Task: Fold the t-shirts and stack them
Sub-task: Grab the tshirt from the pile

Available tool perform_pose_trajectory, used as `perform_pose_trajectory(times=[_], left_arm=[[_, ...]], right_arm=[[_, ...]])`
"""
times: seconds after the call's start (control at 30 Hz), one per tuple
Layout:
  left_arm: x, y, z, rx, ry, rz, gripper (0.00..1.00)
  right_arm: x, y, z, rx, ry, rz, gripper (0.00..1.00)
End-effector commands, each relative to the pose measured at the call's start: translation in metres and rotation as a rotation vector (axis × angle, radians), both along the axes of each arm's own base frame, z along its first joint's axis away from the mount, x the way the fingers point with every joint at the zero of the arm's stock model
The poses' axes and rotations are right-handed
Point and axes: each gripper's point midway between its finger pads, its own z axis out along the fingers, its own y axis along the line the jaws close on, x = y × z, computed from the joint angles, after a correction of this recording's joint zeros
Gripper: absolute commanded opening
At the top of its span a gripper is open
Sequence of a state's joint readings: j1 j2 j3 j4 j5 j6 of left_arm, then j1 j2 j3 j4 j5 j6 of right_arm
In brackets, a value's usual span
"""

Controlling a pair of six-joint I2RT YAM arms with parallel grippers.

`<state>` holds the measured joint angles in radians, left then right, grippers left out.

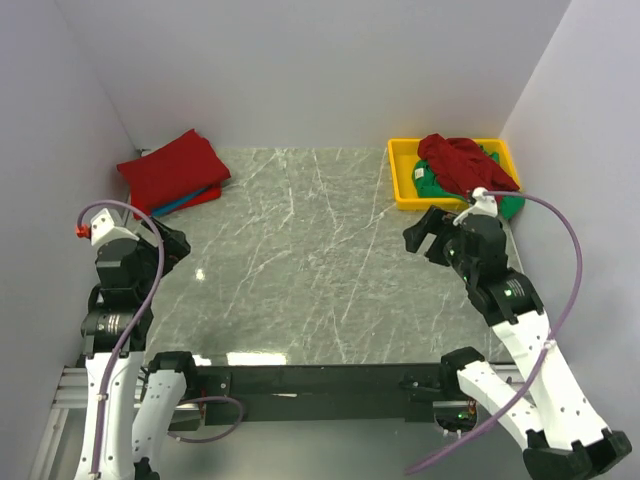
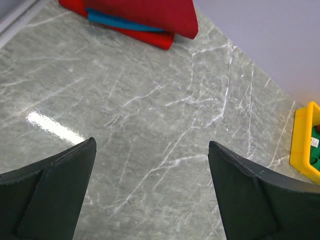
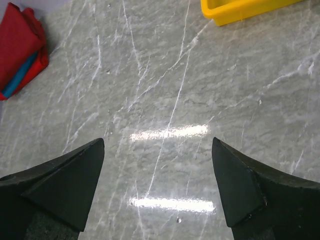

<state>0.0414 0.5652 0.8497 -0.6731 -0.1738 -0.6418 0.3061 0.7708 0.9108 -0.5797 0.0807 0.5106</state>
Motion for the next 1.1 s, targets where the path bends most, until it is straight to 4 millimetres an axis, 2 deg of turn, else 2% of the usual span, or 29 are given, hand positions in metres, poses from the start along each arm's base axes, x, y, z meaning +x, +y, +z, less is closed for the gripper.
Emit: perform_pose_trajectory(times=[0.0,0.13,0.27,0.37,0.5,0.53,0.67,0.7,0.73,0.77,0.8,0.87,0.9,0.93,0.97,1.0,1.03,1.07], left_arm=[[-0.004,0.005,0.036,0.036,-0.102,0.016,0.99],[-0.009,0.007,0.05,0.075,-0.141,0.013,0.99],[-0.002,-0.001,0.058,0.061,-0.183,-0.027,0.99],[0.009,-0.008,0.051,0.035,-0.165,-0.059,0.99],[0.029,-0.007,0.026,0.019,-0.093,-0.05,0.99],[0.033,-0.007,0.019,0.018,-0.079,-0.046,0.99],[0.053,-0.001,0.014,0.024,-0.071,-0.019,0.99],[0.064,0.0,0.013,0.036,-0.07,-0.016,0.99],[0.069,0.003,0.014,0.046,-0.072,-0.009,0.99],[0.075,0.005,0.015,0.055,-0.073,-0.002,1.0],[0.088,0.006,0.011,0.068,-0.066,0.0,0.99],[0.102,0.013,0.014,0.081,-0.068,0.031,0.99],[0.114,0.015,0.007,0.079,-0.045,0.041,0.99],[0.122,0.016,0.013,0.079,-0.056,0.053,0.99],[0.13,0.02,0.006,0.08,-0.037,0.069,0.99],[0.136,0.021,0.006,0.073,-0.046,0.08,0.99],[0.143,0.021,0.013,0.067,-0.078,0.087,0.99],[0.148,0.021,0.012,0.061,-0.082,0.092,0.99]], right_arm=[[-0.016,-0.001,0.007,0.04,0.001,-0.004,0.94],[-0.026,-0.01,0.005,0.018,0.006,-0.028,0.94],[-0.021,-0.018,0.005,-0.018,-0.01,-0.064,0.95],[-0.008,-0.022,0.001,-0.042,0.002,-0.096,0.95],[0.019,-0.031,-0.008,-0.09,0.064,-0.203,0.95],[0.031,-0.038,-0.01,-0.124,0.08,-0.253,0.95],[0.071,-0.047,-0.005,-0.18,0.068,-0.314,0.96],[0.087,-0.049,-0.011,-0.185,0.075,-0.331,0.96],[0.098,-0.058,-0.004,-0.173,0.059,-0.365,0.96],[0.107,-0.062,-0.005,-0.157,0.061,-0.392,0.96],[0.123,-0.065,-0.015,-0.15,0.077,-0.414,0.95],[0.144,-0.081,-0.011,-0.117,0.069,-0.468,0.95],[0.158,-0.084,-0.024,-0.125,0.096,-0.477,0.95],[0.171,-0.088,-0.014,-0.119,0.075,-0.485,0.95],[0.18,-0.099,-0.015,-0.132,0.081,-0.508,0.94],[0.192,-0.104,-0.032,-0.154,0.123,-0.516,0.94],[0.206,-0.109,-0.021,-0.154,0.101,-0.529,0.94],[0.213,-0.12,-0.023,-0.167,0.11,-0.545,0.94]])
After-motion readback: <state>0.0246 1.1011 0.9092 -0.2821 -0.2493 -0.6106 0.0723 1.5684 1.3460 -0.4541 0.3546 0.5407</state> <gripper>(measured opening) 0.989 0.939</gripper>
